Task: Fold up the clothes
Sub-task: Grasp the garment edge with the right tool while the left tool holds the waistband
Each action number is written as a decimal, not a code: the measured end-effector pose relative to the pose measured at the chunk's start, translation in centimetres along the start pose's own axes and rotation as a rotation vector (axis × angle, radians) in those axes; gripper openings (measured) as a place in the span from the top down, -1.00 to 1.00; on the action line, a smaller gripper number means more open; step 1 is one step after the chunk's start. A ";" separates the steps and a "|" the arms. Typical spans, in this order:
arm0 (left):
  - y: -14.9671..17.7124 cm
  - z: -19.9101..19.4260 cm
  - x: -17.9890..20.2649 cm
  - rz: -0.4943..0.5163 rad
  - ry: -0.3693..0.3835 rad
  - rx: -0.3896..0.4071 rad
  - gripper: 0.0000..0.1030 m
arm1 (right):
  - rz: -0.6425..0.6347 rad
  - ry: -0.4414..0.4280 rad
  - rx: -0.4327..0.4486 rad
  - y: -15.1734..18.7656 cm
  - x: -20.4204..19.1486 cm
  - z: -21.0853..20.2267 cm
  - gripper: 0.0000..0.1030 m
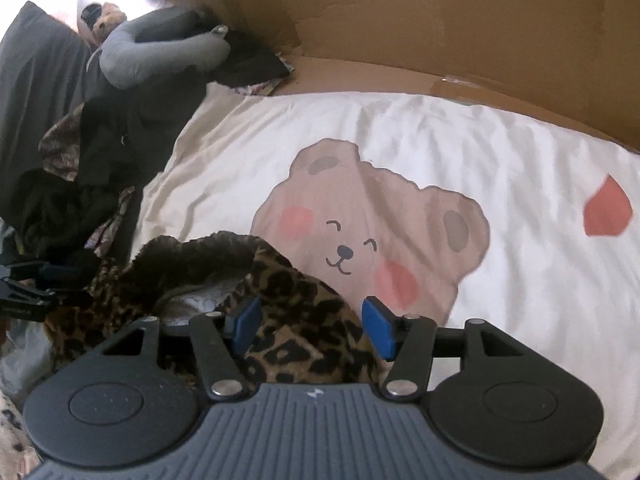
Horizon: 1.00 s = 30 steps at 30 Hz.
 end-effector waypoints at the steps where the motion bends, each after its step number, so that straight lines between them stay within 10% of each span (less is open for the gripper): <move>1: 0.0 0.2 0.1 0.012 -0.005 0.007 -0.38 | -0.018 0.000 -0.013 0.0 -0.1 0.5 -0.22; 18: -0.1 5.1 0.6 0.077 0.090 -0.037 -0.37 | -0.194 -0.030 -0.105 0.0 -1.8 6.0 -0.25; 21: -0.1 4.8 0.5 0.056 0.103 -0.026 -0.03 | -0.183 -0.046 -0.099 -0.2 -2.0 6.5 -0.24; 24: -0.1 3.8 0.1 0.022 0.092 0.010 0.62 | -0.185 -0.076 -0.106 -0.4 -2.2 6.5 0.21; 26: -0.2 3.0 -0.3 -0.002 0.074 0.041 0.62 | -0.183 -0.092 -0.111 -0.5 -2.1 6.1 0.57; 30: -1.2 1.3 -0.3 -0.004 0.057 0.096 0.63 | -0.150 -0.095 -0.108 -0.9 -1.5 5.0 0.68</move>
Point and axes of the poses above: each gripper's, at about its wrist camera, not at the fingertips, and z roughly the way its jaws point, x to its right, y to its underside, the point moved 5 cm from there along z, roughly the way its jaws point, and after that the axes turned 14 degrees about z, right-handed, at the moved point
